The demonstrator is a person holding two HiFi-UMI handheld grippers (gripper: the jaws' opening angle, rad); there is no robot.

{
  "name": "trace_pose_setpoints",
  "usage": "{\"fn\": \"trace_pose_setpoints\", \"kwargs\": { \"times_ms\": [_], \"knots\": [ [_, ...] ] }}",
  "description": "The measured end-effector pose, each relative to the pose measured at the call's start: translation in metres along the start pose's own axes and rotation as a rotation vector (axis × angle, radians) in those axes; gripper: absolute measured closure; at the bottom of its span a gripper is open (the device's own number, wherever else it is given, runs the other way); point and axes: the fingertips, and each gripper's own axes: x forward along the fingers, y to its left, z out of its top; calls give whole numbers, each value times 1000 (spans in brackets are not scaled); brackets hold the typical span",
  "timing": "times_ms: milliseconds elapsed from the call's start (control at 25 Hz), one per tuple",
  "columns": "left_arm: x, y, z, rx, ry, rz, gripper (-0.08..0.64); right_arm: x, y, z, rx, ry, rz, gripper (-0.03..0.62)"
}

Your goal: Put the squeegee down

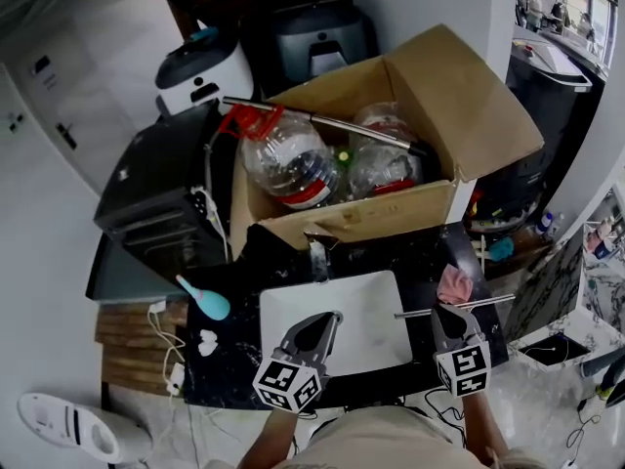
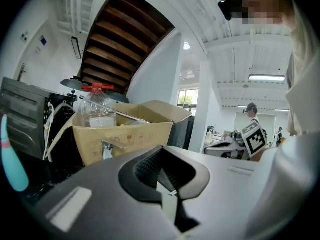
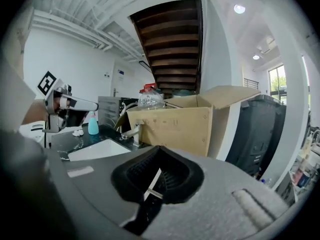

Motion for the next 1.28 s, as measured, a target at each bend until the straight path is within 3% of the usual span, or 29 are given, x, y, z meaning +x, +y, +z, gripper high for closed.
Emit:
{"fn": "trace_pose_setpoints", "kwargs": {
  "times_ms": [240,400,720,920,1280],
  "knots": [
    [-9,7,20,13,-55,23,545,2,22,41,-87,-79,82,591],
    [-15,5,40,22,-100,18,545,-1,30,72,-89,-149,124,591],
    [-26,-6,86,87,-172,8,545,-10,27,121,-87,-270,113,591],
    [-26,1,89,103,-214,18,543,-15,25,128,-113,-289,86,591],
    [-21,-1,75,97,-179,13,545,-20,18,110,-85,-265,63,591]
  ]
}}
